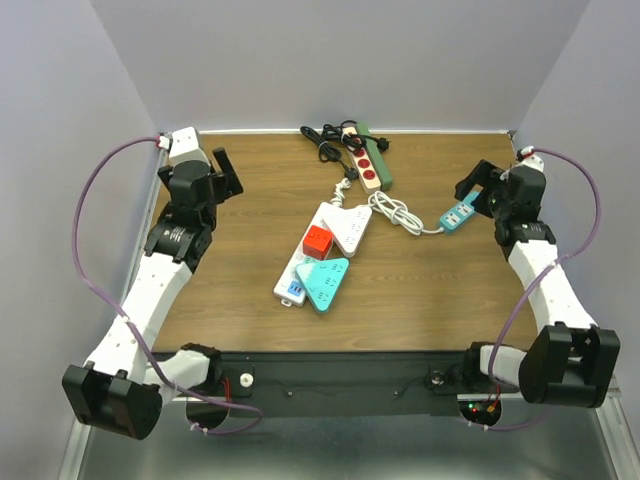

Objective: Insert the plug

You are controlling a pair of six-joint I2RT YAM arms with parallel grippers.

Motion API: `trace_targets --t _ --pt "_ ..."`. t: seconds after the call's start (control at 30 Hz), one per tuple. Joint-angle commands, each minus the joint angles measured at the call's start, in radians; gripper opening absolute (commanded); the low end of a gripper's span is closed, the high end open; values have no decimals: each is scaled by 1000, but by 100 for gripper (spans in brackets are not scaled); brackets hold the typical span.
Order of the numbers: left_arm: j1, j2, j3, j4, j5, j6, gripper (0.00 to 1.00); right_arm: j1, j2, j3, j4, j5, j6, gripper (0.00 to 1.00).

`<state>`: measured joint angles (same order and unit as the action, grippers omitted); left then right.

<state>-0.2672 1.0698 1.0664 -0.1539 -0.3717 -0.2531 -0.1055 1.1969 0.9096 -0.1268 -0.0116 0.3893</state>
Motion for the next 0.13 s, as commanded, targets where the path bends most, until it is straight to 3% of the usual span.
trace_targets --t 0.0,0.1 --pt "2 -47 12 -30 -38 23 91 -10 -59 32 -17 -1 -23 100" --pt "2 -48 15 -38 -38 21 91 -10 -74 34 -25 4 -23 100"
